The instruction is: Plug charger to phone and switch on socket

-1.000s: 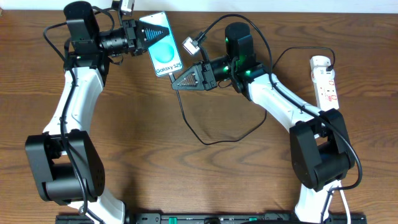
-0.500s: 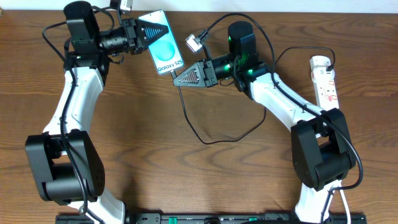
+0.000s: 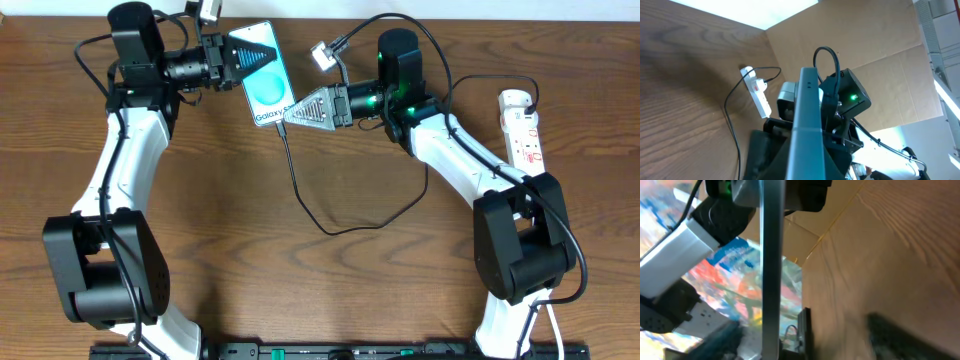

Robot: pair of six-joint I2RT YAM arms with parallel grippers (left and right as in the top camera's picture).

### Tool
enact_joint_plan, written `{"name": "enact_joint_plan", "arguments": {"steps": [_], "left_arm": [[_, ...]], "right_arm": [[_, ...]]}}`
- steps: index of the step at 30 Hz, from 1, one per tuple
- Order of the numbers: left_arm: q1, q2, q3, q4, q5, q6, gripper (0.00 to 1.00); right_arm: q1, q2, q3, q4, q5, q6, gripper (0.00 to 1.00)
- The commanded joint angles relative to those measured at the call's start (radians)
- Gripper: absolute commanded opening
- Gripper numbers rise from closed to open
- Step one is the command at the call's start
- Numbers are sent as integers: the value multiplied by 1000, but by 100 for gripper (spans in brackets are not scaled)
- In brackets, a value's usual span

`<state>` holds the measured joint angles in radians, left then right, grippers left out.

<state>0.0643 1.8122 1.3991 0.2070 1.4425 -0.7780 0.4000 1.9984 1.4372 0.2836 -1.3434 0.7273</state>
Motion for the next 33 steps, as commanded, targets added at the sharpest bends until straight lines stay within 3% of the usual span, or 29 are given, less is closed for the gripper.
{"name": "enact_joint_plan", "arguments": {"steps": [1, 10, 19, 23, 29, 33], "left_arm": [[-2, -7, 9, 5, 30, 8, 7], [19, -7, 9, 0, -1, 17, 7], [109, -7, 9, -270, -294, 8, 7], [143, -7, 9, -441, -369, 143, 7], [148, -7, 9, -780, -612, 369, 7], [148, -7, 9, -885, -782, 389, 7]], "right_arm": [[-6, 0, 15, 2, -3, -7, 99], [-6, 0, 15, 2, -21, -10, 99], [-13, 0, 15, 1, -31, -11, 99], [-13, 0, 15, 2, -32, -11, 99], [-23, 0, 15, 1, -51, -14, 99], [-23, 0, 15, -2, -55, -26, 99]]}}
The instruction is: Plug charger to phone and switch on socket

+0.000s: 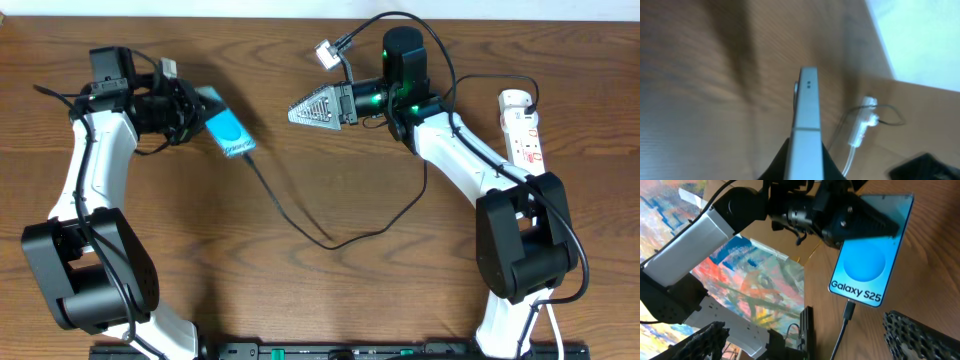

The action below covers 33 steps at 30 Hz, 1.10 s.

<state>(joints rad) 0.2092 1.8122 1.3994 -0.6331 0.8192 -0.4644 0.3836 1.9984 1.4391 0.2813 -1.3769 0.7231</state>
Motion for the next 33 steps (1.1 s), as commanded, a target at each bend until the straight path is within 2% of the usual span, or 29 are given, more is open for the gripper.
{"name": "enact_joint_plan", "arguments": {"steps": [1, 6, 15, 24, 33], "left_arm": [[3, -7, 3, -66, -186, 89, 7], [3, -7, -74, -58, -238, 110, 7], [3, -2, -229, 48, -237, 116, 7], [3, -2, -362, 132, -249, 116, 7], [3, -2, -416, 180, -256, 116, 7]], "right_arm": [[-7, 0, 13, -5, -21, -25, 99], [-7, 0, 13, -9, -21, -26, 99], [-23, 0, 13, -121, -20, -119, 99], [-24, 0, 13, -156, -20, -156, 99], [-23, 0, 13, -159, -21, -159, 99]]}}
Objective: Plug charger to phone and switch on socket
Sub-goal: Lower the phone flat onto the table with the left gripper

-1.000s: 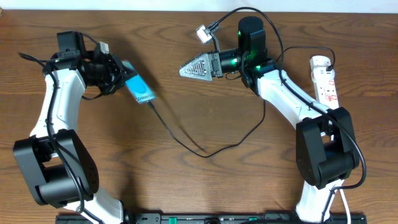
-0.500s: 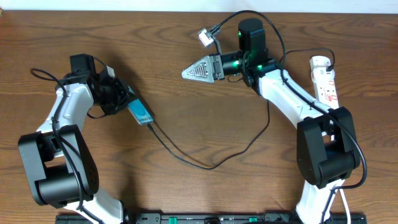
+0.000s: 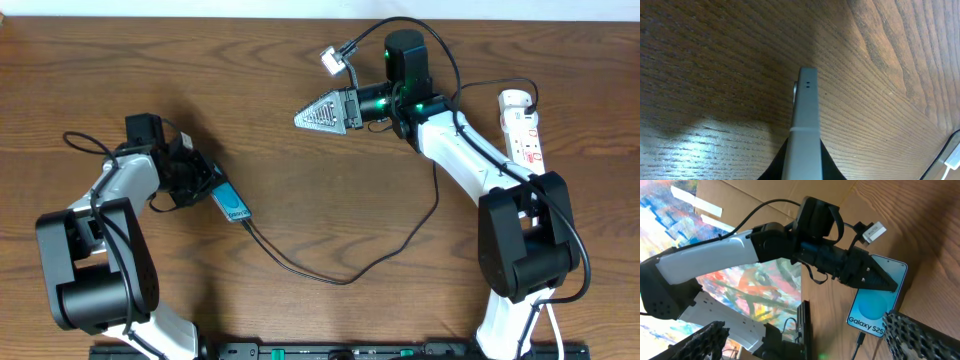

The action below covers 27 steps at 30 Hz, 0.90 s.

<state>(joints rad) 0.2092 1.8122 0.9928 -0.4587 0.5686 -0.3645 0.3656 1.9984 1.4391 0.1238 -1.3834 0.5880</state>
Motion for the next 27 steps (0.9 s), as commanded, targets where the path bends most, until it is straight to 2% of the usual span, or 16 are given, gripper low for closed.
{"name": "enact_joint_plan", "arguments": {"steps": [1, 27], "left_arm": [[3, -2, -9, 5, -5, 16, 7], [3, -2, -40, -22, -5, 15, 8]], "right_arm": [[-5, 0, 13, -2, -14, -25, 99], [3, 0, 13, -9, -14, -37, 99]]}}
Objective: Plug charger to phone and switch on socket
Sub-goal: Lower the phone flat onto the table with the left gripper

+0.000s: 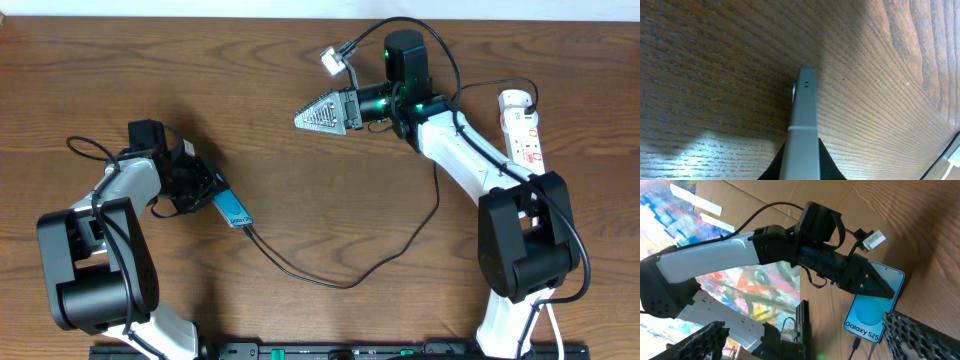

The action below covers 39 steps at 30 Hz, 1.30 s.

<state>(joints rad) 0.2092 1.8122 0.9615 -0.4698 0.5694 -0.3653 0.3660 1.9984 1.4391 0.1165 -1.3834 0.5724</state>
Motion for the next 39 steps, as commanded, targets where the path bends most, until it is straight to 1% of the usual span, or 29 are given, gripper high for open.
{"name": "enact_joint_plan", "arguments": {"steps": [1, 2, 4, 6, 12, 15, 17, 20, 29, 34, 39], "left_arm": [[3, -2, -9, -12, -6, 16, 10], [3, -2, -9, -12, -6, 16, 13], [3, -2, -9, -12, -6, 16, 21], [3, -2, -9, -12, -6, 16, 26], [3, -2, -9, -22, -6, 16, 29], [3, -2, -9, -36, -5, 17, 34], [3, -2, -9, -57, -6, 17, 40], [3, -2, -9, -82, -6, 17, 43], [3, -2, -9, -116, -6, 17, 46], [3, -2, -9, -140, -6, 17, 57], [3, -2, -9, -151, -6, 17, 59]], "right_arm": [[2, 0, 13, -2, -14, -21, 99], [2, 0, 13, -2, -14, -21, 99], [2, 0, 13, -2, -14, -21, 99], [2, 0, 13, -2, -14, -21, 99], [11, 0, 13, -2, -14, -28, 99], [11, 0, 13, -2, -14, -28, 99], [14, 0, 13, -1, -13, -28, 99], [13, 0, 13, -2, -14, -28, 99], [14, 0, 13, -2, -14, -28, 99], [14, 0, 13, -2, -14, -28, 99], [14, 0, 13, -2, -14, -28, 99]]}}
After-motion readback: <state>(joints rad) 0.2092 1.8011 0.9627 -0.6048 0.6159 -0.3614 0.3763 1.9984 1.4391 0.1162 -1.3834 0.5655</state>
